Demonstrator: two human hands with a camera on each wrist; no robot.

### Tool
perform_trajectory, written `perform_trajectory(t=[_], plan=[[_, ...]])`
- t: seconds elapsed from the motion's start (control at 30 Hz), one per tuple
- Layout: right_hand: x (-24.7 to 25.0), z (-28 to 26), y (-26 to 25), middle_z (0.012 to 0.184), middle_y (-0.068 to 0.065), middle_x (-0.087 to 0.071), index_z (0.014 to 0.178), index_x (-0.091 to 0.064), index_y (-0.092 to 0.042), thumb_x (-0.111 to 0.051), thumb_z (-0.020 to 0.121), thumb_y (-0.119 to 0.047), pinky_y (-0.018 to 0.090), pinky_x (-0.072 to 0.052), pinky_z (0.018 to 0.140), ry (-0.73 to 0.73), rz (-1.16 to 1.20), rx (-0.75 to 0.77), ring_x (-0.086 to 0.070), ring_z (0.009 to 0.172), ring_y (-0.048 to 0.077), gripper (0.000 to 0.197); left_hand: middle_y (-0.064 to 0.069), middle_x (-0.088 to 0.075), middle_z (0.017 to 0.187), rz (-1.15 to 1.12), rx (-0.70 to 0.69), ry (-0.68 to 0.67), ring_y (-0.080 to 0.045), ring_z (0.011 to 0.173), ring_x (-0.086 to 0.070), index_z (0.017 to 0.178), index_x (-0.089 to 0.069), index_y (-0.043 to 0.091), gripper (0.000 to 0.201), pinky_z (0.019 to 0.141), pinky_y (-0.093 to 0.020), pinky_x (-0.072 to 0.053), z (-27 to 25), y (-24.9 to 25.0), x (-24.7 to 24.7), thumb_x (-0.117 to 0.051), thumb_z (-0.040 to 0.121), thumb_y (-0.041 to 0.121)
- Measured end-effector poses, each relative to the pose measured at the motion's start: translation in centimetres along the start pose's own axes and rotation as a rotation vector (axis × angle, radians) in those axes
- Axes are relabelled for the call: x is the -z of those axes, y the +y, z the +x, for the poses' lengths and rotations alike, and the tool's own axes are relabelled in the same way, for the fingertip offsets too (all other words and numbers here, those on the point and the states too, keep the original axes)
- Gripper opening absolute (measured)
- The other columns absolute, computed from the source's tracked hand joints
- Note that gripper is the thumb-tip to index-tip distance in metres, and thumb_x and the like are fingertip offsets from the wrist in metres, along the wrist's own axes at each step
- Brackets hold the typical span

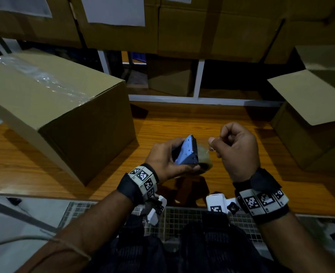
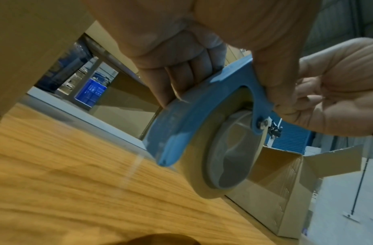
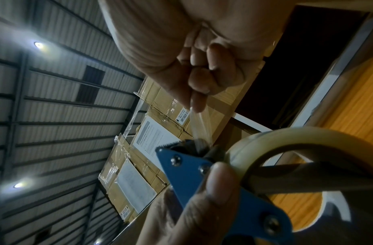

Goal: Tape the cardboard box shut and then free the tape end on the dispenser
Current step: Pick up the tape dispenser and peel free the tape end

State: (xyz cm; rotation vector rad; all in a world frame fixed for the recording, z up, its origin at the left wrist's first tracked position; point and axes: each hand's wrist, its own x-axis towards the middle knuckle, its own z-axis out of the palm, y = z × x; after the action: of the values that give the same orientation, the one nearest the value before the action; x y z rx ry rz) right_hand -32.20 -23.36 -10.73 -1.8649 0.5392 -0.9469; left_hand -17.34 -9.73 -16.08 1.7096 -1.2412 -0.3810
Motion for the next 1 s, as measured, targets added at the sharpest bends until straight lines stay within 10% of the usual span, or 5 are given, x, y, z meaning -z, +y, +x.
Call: perform_trajectory(t=[0.2, 0.33, 0.47, 0.83, 1.0], plan=[[-0.1, 0.0, 0.6, 0.069, 0.011, -0.065, 0.095, -0.059, -0.021, -0.069, 0.09, -0.019, 0.046, -0.057, 0.067, -0.235, -0.221, -0.013, -0.066, 0.069, 0.026, 0.011, 0.014, -0.072, 0.112, 0.132, 0.028, -0.027, 0.001, 0.1, -0.068, 0.126, -0.06, 0.027, 0.073, 0.082, -0.031, -0.061, -0.7, -0.5, 1.0, -0.084, 0.064, 0.057], [-0.2, -0.4, 1.5, 0.071, 0.005, -0.069, 0.121, -0.051, -0.028, -0.067, 0.089, -0.044, 0.039, -0.056, 0.063, -0.306, -0.343, -0.103, -0.068, 0.069, 0.019, 0.039, 0.013, -0.072, 0.113, 0.166, 0.039, -0.031, -0.002, 0.101, -0.069, 0.129, -0.059, 0.027, 0.079, 0.083, -0.033, -0.062, -1.2, -1.0, 1.5, -0.079, 0.062, 0.065], [-1.0, -0.9, 2.3, 0.077, 0.003, -0.069, 0.141, -0.043, -0.02, -0.071, 0.089, -0.034, 0.028, -0.048, 0.063, -0.346, -0.366, -0.205, -0.065, 0.071, 0.014, 0.061, 0.013, -0.072, 0.108, 0.263, 0.005, -0.024, -0.005, 0.097, -0.07, 0.127, -0.059, 0.029, 0.075, 0.078, -0.035, -0.062, -1.3, -1.5, 2.0, -0.078, 0.064, 0.067], [-2.6, -0.8, 1.6, 0.074, 0.007, -0.062, 0.085, -0.068, -0.01, -0.072, 0.089, -0.013, 0.026, -0.032, 0.05, -0.308, 0.159, -0.585, -0.045, 0.06, 0.016, 0.006, 0.012, -0.071, 0.113, 0.348, -0.075, -0.016, -0.007, 0.101, -0.069, 0.129, -0.056, 0.03, 0.069, 0.08, -0.034, -0.061, -1.8, -2.3, 3.0, -0.083, 0.069, 0.049], [-3.9, -0.9, 0.9, 0.086, 0.009, -0.066, 0.109, -0.059, -0.011, -0.074, 0.088, -0.019, 0.027, -0.036, 0.051, -0.281, 0.231, -0.719, -0.056, 0.066, 0.017, 0.027, 0.009, -0.071, 0.117, 0.314, -0.097, -0.015, -0.007, 0.105, -0.069, 0.131, -0.056, 0.025, 0.07, 0.083, -0.034, -0.062, -1.8, -2.5, 3.5, -0.084, 0.07, 0.045]])
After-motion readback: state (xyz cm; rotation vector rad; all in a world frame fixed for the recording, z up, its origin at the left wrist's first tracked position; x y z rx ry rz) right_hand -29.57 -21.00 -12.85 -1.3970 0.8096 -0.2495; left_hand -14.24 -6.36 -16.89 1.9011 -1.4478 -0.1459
